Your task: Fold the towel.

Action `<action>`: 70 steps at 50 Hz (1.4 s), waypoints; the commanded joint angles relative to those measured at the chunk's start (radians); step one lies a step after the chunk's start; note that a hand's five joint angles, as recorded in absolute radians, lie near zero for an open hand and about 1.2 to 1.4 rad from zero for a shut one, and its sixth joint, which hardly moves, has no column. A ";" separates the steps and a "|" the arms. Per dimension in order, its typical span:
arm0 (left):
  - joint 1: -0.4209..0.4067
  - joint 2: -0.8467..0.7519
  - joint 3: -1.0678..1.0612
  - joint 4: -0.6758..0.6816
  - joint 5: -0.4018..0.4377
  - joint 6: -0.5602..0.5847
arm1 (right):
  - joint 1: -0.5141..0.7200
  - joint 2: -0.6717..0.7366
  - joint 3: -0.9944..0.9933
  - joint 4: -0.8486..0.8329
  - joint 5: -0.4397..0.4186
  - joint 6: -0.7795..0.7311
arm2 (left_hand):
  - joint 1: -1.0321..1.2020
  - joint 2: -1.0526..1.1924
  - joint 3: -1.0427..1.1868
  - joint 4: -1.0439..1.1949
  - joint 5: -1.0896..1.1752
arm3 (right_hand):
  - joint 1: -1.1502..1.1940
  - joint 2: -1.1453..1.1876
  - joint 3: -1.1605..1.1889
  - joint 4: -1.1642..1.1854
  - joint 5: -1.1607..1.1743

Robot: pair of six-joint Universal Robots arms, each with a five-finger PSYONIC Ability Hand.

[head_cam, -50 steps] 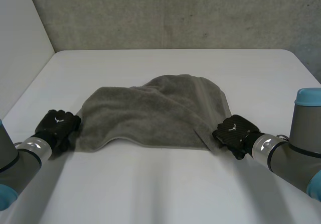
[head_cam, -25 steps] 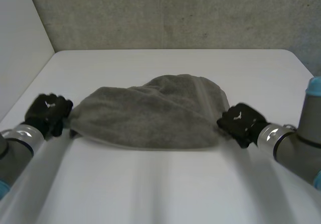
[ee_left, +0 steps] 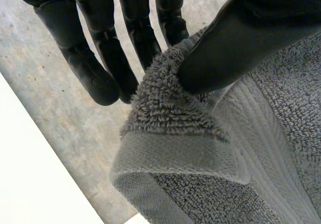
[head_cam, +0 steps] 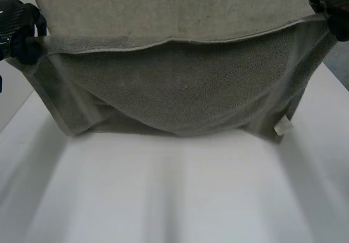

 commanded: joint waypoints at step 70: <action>0.087 -0.049 -0.368 0.078 0.218 0.253 | -0.009 0.008 0.504 -0.212 0.002 -0.150 | -0.047 -0.094 -0.149 -0.123 -0.271 | 0.054 0.105 0.053 0.055 0.051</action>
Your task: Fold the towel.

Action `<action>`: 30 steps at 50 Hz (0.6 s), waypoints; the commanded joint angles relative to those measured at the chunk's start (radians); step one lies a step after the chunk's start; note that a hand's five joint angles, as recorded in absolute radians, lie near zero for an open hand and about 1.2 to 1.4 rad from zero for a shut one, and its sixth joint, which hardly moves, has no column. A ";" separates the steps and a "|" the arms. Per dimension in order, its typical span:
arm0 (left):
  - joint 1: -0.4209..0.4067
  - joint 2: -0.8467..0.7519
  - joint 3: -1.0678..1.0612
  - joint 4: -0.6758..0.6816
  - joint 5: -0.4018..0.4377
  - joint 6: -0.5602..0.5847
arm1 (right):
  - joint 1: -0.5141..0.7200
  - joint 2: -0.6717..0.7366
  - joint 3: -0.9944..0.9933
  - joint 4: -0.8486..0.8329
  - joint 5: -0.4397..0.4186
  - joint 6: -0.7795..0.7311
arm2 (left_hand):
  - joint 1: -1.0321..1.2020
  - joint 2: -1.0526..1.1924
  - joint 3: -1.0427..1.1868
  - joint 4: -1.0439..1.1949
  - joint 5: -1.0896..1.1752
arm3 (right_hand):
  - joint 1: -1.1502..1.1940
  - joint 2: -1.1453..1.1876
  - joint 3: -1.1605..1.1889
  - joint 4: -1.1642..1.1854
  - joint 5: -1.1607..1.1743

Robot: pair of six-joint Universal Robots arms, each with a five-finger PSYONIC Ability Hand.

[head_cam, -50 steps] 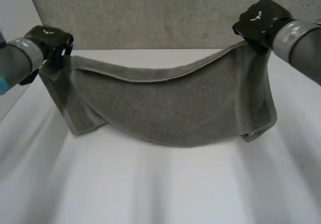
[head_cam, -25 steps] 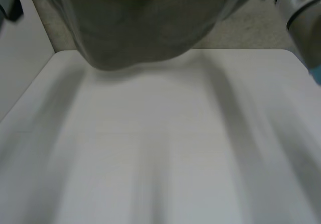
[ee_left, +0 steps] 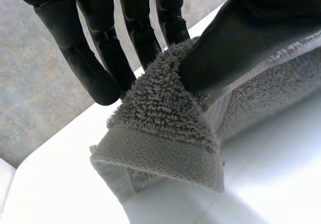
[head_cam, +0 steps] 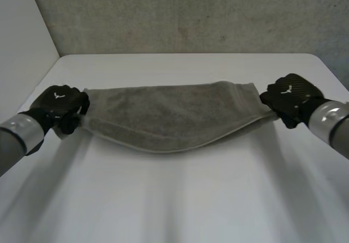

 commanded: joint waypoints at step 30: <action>0.048 0.126 -0.159 0.007 0.086 -0.013 | -0.242 -0.106 0.074 0.170 -0.300 0.019 | -0.128 -0.179 -0.230 -0.198 -0.353 | 0.052 0.105 0.053 0.055 0.051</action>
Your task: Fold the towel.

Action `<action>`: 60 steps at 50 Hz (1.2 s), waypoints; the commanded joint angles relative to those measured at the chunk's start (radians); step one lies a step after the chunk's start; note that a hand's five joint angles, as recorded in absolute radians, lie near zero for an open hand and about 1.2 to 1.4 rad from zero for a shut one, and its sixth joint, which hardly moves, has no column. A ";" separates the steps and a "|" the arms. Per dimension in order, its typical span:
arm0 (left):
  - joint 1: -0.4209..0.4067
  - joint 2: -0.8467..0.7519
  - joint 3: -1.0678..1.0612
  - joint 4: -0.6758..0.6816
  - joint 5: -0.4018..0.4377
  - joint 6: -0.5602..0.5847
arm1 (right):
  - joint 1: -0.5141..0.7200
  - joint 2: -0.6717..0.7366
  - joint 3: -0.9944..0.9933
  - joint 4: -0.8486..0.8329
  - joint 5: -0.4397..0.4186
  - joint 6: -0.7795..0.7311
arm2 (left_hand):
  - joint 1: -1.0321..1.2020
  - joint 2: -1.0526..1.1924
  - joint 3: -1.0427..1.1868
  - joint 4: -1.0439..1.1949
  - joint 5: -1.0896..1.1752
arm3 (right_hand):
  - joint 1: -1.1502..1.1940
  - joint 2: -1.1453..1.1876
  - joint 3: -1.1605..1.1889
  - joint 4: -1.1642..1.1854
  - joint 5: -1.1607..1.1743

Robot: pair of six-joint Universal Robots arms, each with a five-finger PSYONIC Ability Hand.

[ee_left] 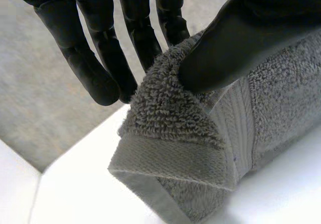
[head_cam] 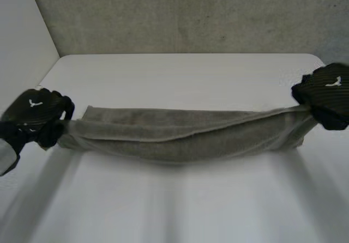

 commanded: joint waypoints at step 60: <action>-0.340 -0.593 0.615 0.058 -0.499 -0.010 | 0.308 0.548 -0.456 -0.349 0.535 0.181 | -1.273 -1.321 -1.331 -1.334 -1.496 | -1.113 -1.059 -1.111 -1.110 -1.114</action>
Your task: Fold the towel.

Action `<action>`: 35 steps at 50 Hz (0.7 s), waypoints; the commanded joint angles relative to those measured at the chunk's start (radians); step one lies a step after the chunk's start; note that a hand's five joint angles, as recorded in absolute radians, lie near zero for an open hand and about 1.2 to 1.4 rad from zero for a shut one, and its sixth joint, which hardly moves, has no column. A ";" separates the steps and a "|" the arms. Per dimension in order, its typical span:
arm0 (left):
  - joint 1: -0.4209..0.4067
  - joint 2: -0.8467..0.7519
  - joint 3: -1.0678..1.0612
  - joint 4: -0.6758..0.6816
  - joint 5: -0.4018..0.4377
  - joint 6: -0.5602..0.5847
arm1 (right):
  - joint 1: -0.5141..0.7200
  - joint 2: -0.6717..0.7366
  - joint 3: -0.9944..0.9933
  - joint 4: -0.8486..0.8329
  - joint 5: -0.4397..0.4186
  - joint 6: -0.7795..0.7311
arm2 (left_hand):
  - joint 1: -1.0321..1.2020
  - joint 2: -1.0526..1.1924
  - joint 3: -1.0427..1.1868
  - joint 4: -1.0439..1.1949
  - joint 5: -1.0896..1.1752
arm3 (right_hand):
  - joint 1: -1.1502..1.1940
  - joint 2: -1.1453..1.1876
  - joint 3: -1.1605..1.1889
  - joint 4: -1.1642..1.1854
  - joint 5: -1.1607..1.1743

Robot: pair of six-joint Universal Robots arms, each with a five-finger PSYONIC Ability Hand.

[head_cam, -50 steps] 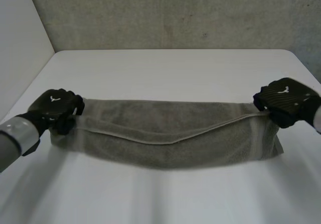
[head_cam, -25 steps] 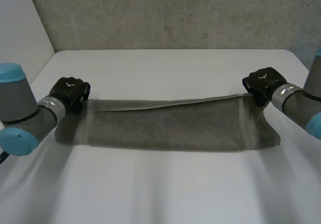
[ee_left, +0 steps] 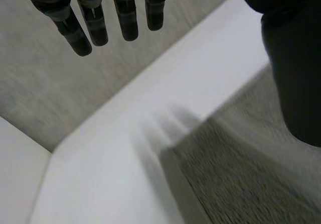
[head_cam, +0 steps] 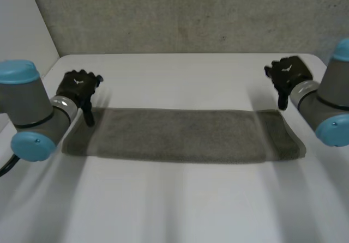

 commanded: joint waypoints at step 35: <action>-0.004 0.392 -0.598 0.291 0.222 -0.243 | -0.132 -0.239 0.714 -0.229 -0.171 -0.157 | -0.063 -0.052 -0.036 -0.055 -0.189 | 0.309 0.265 0.277 0.302 0.341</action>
